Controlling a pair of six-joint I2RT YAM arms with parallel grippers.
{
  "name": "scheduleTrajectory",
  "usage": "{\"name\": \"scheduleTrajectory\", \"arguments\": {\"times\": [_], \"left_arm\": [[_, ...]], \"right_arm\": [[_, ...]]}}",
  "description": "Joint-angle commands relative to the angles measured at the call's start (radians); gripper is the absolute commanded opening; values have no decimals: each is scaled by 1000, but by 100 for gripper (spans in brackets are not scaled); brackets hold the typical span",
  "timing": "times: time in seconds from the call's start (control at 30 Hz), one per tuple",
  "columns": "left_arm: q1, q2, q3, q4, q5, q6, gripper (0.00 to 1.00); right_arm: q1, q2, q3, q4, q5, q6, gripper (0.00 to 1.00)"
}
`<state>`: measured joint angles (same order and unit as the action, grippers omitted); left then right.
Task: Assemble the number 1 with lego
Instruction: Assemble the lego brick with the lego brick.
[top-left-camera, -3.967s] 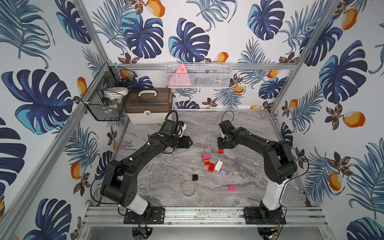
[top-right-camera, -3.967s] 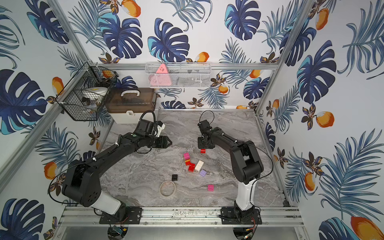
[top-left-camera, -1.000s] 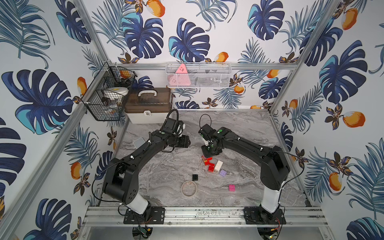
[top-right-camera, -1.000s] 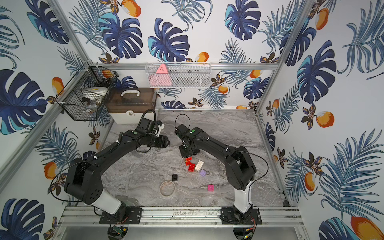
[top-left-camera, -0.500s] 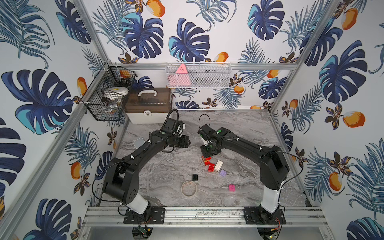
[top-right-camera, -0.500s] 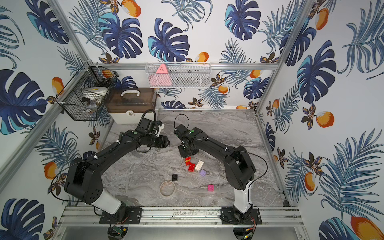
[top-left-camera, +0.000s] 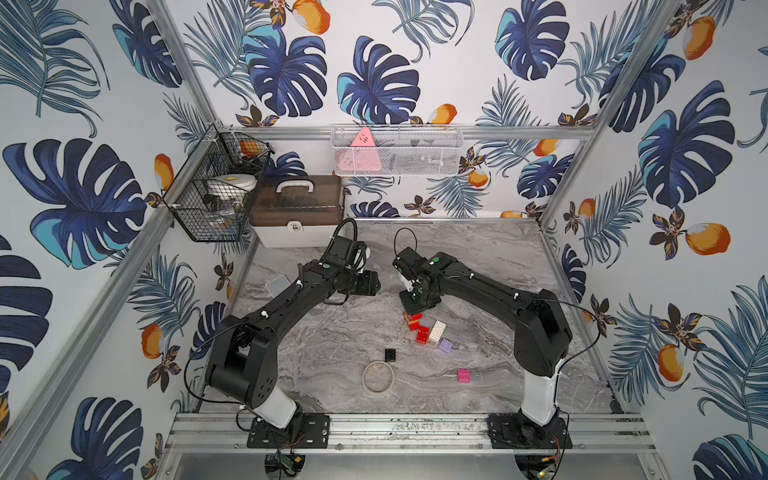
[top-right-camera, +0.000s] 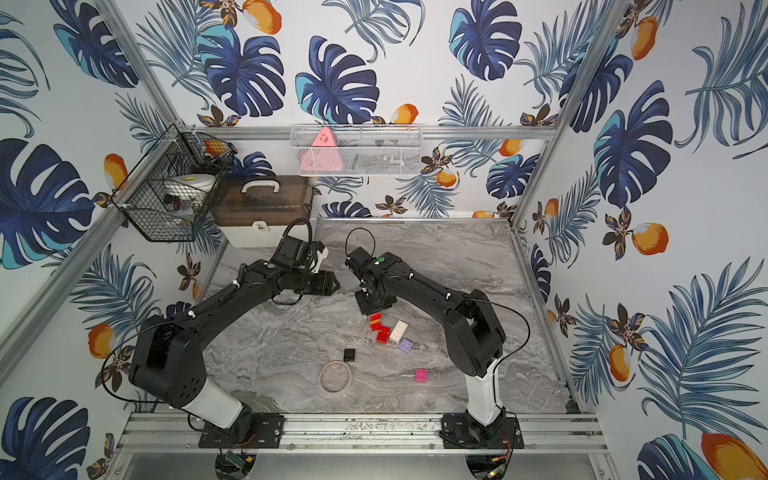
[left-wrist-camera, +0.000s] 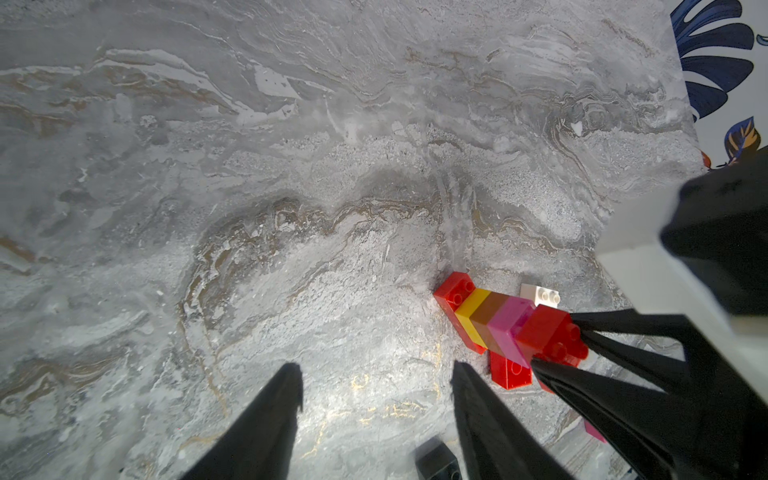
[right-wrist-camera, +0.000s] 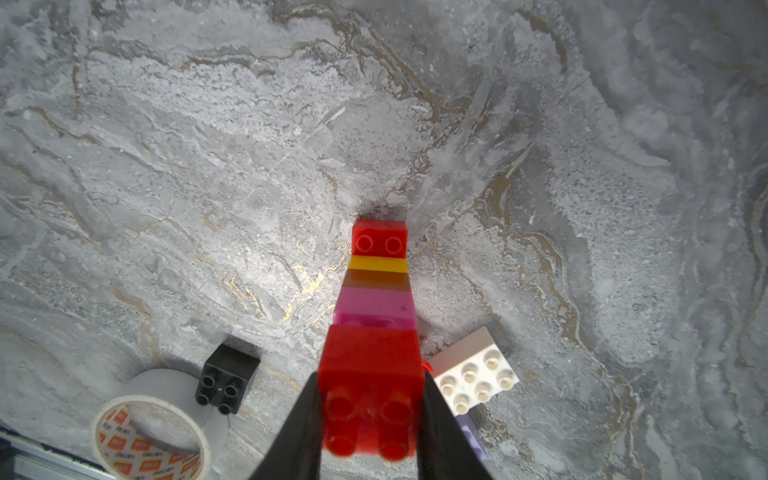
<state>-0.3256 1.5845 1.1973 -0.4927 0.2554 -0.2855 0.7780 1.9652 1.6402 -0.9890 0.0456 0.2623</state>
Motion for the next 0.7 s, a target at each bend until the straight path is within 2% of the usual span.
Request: {"name": "scheduleTrajectory", "arguments": {"times": [0.0,0.33,0.67], "left_arm": [[0,-6,9,-14,-19,23,63],[0,-3,11,-18,-29,28,63],[3,4,13,-20,-41,25,63]], "right_arm": [[4,56,9,-116,-58,-31,0],[-18,133,64,-152,-85,-52,0],[-29,242,232,-228,-93,-100,0]]}}
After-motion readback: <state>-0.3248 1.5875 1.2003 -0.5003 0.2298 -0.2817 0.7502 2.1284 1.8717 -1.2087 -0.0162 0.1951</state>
